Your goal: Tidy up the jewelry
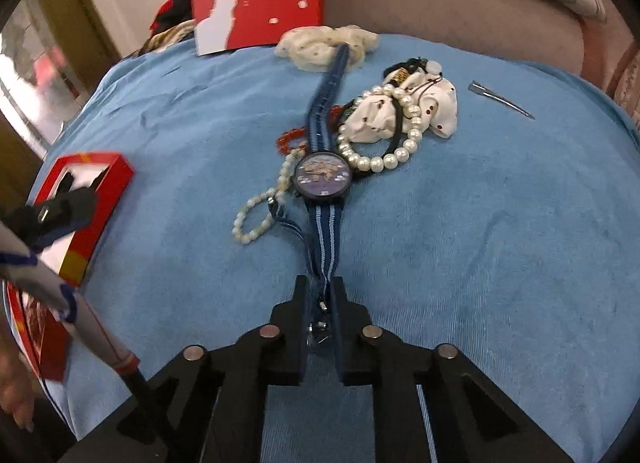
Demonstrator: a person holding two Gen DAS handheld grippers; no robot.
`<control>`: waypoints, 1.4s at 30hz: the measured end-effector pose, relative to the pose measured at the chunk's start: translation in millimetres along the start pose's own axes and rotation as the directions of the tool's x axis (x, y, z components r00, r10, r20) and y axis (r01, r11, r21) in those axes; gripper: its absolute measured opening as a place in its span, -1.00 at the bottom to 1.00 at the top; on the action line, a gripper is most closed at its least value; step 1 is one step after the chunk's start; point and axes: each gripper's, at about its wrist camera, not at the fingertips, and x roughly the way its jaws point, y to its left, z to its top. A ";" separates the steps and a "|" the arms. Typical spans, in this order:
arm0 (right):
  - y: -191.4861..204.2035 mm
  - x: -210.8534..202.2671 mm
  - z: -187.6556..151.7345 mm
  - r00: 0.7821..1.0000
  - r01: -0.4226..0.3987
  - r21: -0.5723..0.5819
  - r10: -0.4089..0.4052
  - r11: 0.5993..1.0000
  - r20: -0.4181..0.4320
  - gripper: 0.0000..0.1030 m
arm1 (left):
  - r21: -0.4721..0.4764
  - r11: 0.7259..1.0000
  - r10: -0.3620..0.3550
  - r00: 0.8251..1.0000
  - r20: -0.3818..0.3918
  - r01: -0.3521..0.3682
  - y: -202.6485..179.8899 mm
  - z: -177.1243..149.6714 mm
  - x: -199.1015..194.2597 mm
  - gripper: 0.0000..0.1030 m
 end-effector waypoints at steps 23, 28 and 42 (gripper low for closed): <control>16.0 -85.8 -113.6 0.995 -0.091 0.006 0.091 0.996 0.046 0.03 | 0.165 0.982 -0.060 0.982 -0.177 0.090 -75.7 -59.7 36.6 0.12; -13.6 -93.0 -111.8 0.994 -0.082 0.100 0.075 0.992 0.077 0.09 | 0.199 0.977 -0.036 0.979 -0.200 0.077 -92.0 -70.3 53.4 0.22; -50.2 -69.4 -39.2 0.992 -0.055 0.175 0.033 0.983 0.124 0.09 | 0.214 0.975 -0.029 0.991 -0.130 0.056 -87.3 -57.8 38.6 -0.77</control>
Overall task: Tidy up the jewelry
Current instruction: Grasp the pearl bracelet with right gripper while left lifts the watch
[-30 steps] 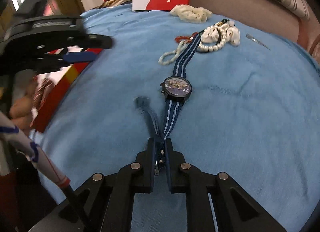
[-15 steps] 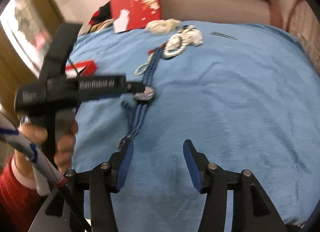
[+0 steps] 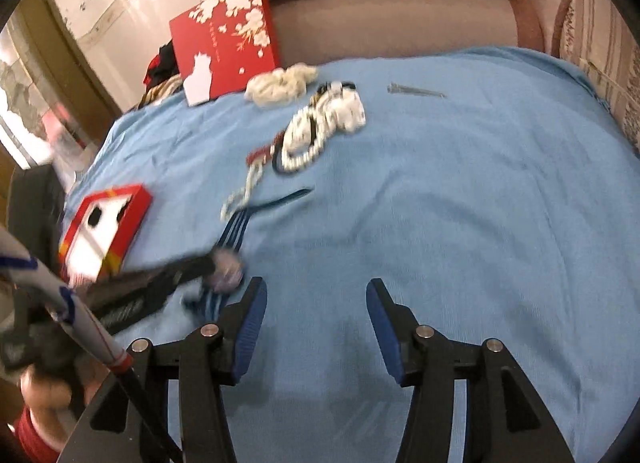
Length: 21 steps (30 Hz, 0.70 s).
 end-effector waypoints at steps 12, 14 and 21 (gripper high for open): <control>5.4 86.7 82.4 0.999 0.035 0.012 -0.034 0.999 -0.023 0.08 | -0.086 0.994 -0.070 0.997 -0.030 0.067 42.6 4.5 -2.6 -0.75; 9.5 101.7 86.8 0.998 0.057 0.001 -0.057 0.998 -0.038 0.07 | -0.088 0.993 -0.083 0.996 -0.038 0.080 45.3 4.2 -0.1 -0.70; 10.2 111.3 90.3 0.996 0.088 -0.004 -0.088 0.996 -0.028 -0.70 | -0.079 0.985 -0.155 0.986 -0.059 0.150 32.3 1.6 9.8 -0.11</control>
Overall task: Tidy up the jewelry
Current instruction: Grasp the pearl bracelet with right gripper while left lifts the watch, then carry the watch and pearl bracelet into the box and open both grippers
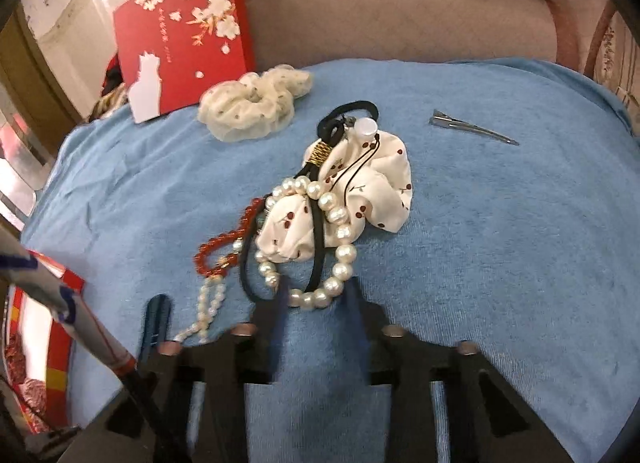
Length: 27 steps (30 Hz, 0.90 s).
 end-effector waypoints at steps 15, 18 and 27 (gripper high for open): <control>6.6 -103.9 -32.9 0.996 -0.051 -0.083 0.057 0.995 0.069 -0.79 | 0.003 0.996 -0.086 0.993 0.086 0.086 0.6 2.8 -48.5 -0.80; 17.3 -124.6 -35.8 0.994 -0.053 -0.103 0.062 0.993 0.090 -0.79 | 0.006 0.993 -0.117 0.984 0.136 0.117 6.3 5.0 -72.1 -0.80; 64.1 -152.4 -51.1 0.989 -0.094 -0.182 0.112 0.979 0.093 -0.79 | -0.106 0.984 -0.106 0.944 0.313 0.146 64.4 10.3 -144.1 -0.80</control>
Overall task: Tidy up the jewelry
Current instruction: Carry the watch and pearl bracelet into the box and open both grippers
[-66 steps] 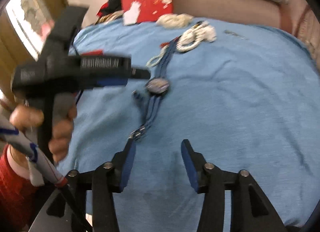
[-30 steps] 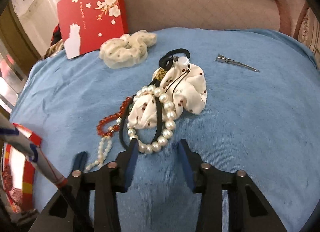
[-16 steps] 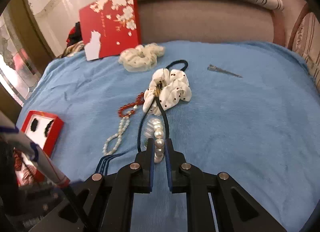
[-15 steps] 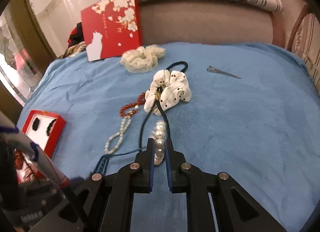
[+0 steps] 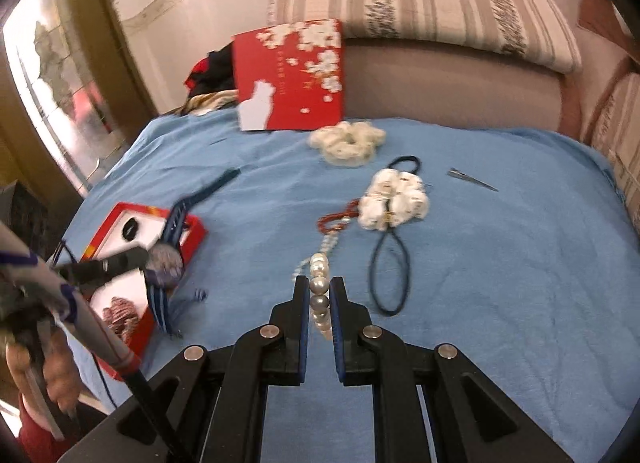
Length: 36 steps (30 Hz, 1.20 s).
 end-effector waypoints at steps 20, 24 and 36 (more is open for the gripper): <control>207.2 73.2 44.7 0.980 -0.199 -0.231 0.187 0.952 -0.075 -0.79 | -0.279 0.935 0.278 0.939 0.201 -0.217 158.6 61.6 -87.7 -0.80; 243.6 102.8 46.1 0.972 -0.230 -0.275 0.205 0.934 -0.115 -0.79 | -0.325 0.903 0.346 0.925 0.159 -0.282 186.1 64.8 -85.8 -0.80; 248.0 183.9 40.0 0.963 -0.203 -0.209 0.157 0.957 -0.219 -0.78 | -0.441 0.849 0.367 0.925 0.093 -0.292 231.4 57.3 -92.3 -0.80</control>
